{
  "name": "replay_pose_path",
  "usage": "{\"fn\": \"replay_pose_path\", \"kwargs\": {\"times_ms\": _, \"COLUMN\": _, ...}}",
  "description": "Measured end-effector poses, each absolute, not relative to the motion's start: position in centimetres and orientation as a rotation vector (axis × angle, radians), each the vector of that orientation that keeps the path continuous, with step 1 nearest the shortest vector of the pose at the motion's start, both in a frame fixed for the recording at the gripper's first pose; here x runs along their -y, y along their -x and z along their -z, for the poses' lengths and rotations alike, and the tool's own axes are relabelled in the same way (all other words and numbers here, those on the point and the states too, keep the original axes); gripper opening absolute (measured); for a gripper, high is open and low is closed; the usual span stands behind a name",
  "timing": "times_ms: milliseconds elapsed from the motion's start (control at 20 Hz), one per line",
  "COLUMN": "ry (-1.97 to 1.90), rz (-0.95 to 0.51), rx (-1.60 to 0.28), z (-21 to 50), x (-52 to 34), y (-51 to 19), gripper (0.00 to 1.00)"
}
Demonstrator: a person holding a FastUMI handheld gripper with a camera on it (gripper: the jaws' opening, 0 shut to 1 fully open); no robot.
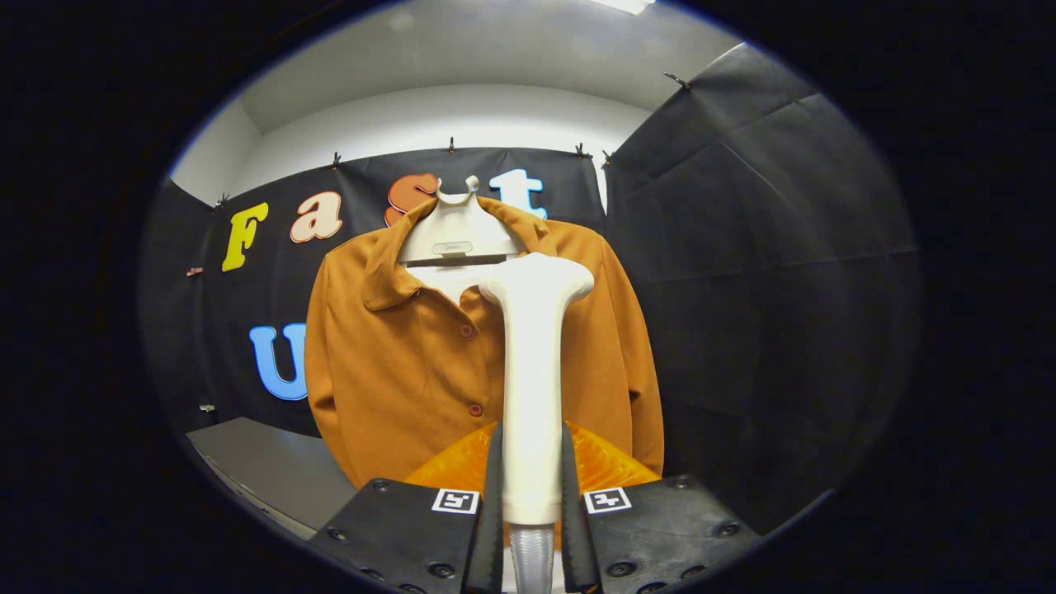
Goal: Iron the clothes twice with a garment steamer, once on the left side and once on the right side.
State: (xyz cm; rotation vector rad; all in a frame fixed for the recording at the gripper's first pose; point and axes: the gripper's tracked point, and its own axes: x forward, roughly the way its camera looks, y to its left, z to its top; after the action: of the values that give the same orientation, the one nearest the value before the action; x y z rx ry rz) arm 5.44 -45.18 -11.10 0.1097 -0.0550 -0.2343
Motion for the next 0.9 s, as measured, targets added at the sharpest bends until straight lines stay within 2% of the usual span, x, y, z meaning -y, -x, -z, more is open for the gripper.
{"fn": "replay_pose_path", "kwargs": {"times_ms": 900, "ry": -0.145, "rz": 0.254, "rx": -0.291, "z": 30.7, "x": 43.7, "y": 0.7, "gripper": 0.32}}
